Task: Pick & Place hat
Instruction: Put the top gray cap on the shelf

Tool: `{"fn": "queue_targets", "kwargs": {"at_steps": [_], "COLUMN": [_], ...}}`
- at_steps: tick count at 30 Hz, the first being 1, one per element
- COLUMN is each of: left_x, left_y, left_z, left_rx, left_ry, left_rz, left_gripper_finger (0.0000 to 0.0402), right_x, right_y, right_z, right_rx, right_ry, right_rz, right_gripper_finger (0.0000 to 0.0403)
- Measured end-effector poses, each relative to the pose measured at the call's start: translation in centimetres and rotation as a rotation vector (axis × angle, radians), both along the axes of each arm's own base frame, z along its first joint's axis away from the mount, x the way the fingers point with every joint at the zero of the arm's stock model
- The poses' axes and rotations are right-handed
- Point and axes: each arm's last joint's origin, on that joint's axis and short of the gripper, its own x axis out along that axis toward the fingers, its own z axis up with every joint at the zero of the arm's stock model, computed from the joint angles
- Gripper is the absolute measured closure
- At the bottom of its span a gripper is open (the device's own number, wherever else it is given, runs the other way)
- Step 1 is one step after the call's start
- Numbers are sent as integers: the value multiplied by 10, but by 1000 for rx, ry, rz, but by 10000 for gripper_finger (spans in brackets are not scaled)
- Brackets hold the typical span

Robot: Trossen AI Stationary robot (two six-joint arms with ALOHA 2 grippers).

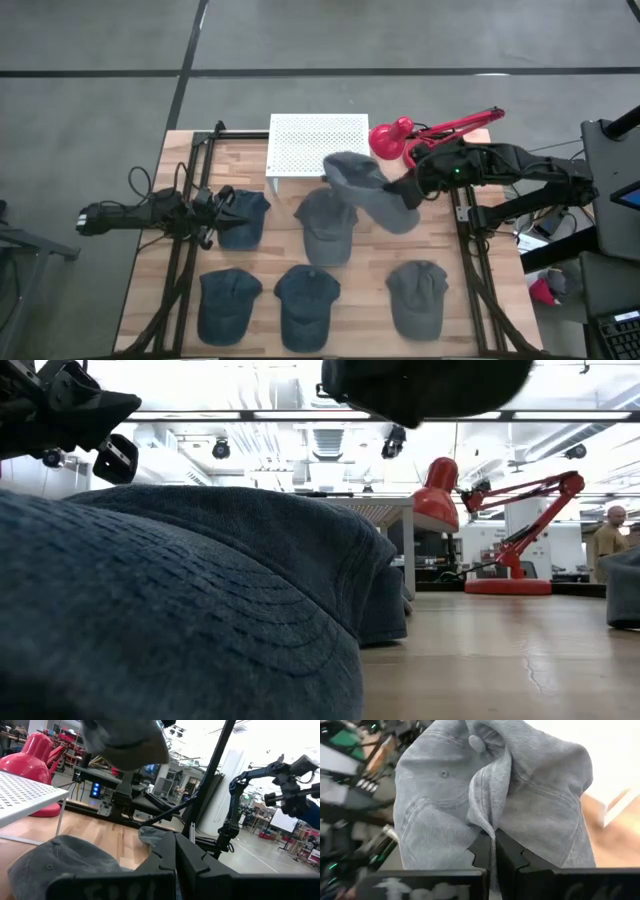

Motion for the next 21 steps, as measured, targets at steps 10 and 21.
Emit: {"fn": "queue_targets", "kwargs": {"at_steps": [10,21], "left_x": [0,0], "left_y": [0,0], "left_z": [0,0], "left_rx": [1,2], "left_ry": [0,0], "left_rz": [0,0], "left_gripper_finger": [401,401], "right_x": [71,125], "right_y": [-12,-59], "right_z": [-4,-32], "right_rx": [-121,-90], "right_ry": [74,274], "right_rz": [-295,-529], "right_gripper_finger": [394,394]}}
